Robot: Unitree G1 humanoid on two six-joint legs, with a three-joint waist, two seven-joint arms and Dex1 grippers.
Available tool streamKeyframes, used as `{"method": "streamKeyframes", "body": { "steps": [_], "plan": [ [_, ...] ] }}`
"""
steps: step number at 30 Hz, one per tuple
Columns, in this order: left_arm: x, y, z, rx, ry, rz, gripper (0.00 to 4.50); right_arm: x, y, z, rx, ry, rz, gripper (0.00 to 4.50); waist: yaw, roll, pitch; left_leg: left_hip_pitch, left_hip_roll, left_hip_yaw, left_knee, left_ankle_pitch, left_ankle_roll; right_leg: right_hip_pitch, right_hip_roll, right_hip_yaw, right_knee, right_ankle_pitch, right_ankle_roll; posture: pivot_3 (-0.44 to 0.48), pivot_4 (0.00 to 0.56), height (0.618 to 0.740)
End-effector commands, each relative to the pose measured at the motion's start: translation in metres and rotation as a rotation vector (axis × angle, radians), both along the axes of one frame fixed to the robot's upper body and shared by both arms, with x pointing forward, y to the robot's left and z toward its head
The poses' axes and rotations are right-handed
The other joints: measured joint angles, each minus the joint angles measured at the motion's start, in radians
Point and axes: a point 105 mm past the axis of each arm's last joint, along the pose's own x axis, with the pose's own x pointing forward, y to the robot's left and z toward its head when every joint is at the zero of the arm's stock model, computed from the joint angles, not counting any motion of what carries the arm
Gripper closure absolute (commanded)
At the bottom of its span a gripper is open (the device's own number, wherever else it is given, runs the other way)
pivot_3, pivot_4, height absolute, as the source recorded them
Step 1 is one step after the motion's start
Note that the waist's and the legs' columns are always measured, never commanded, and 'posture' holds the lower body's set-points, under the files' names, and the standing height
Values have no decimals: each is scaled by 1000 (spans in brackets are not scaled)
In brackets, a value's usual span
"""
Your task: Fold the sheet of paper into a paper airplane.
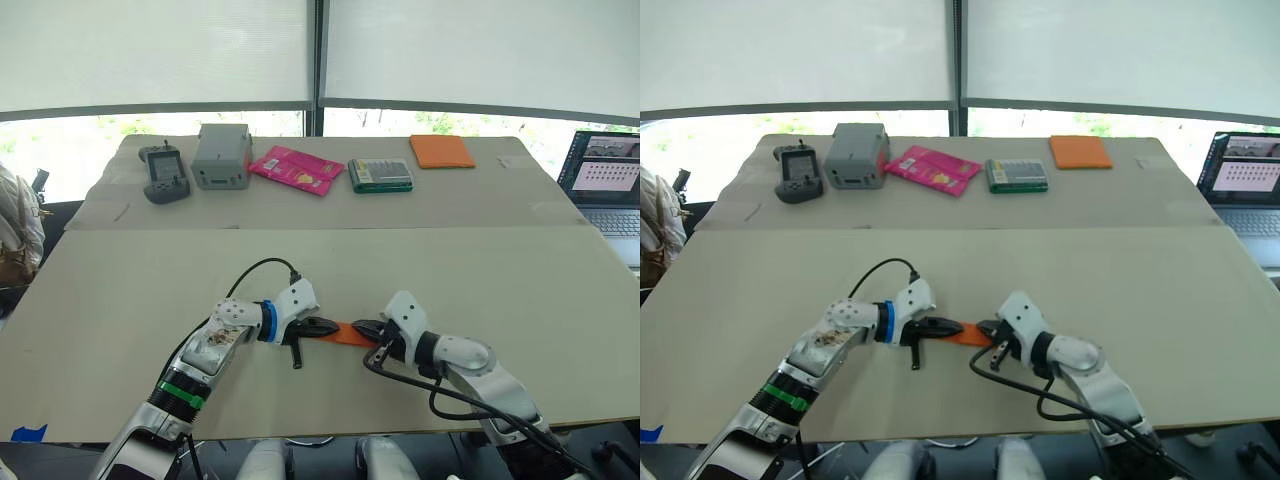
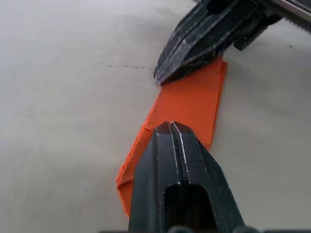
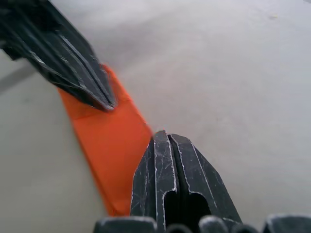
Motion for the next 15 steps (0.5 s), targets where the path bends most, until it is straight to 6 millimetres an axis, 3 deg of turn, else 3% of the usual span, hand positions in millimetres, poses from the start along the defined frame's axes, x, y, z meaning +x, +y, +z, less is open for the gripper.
{"method": "streamKeyframes", "body": {
  "steps": [1,4,7,12,15],
  "plan": [
    [-5,2,-13,32,43,4,4500,-4,-45,-21,-64,57,-127,4490,1,0,0,0,0,0,0,0,0,0,0,0,0,0,0,0,150,740],
    [-5,1,-13,27,43,4,4500,-8,-58,-19,-52,40,-136,4490,2,0,0,0,-1,0,0,0,0,1,0,0,0,0,1,0,150,740],
    [-5,-1,-12,20,43,1,4500,-6,-56,-1,8,-47,-110,4490,1,0,0,1,-1,0,0,0,0,2,0,0,-1,0,1,0,150,740],
    [-7,-3,-12,19,45,-4,4500,0,-27,35,142,-174,-31,4490,-3,0,0,1,0,0,0,0,0,1,0,1,0,-1,1,0,150,740],
    [-8,-3,-12,19,47,-8,4500,-6,-4,26,144,-141,32,4490,-5,0,0,0,0,0,0,0,0,-1,1,1,1,0,1,0,150,740]
  ]
}}
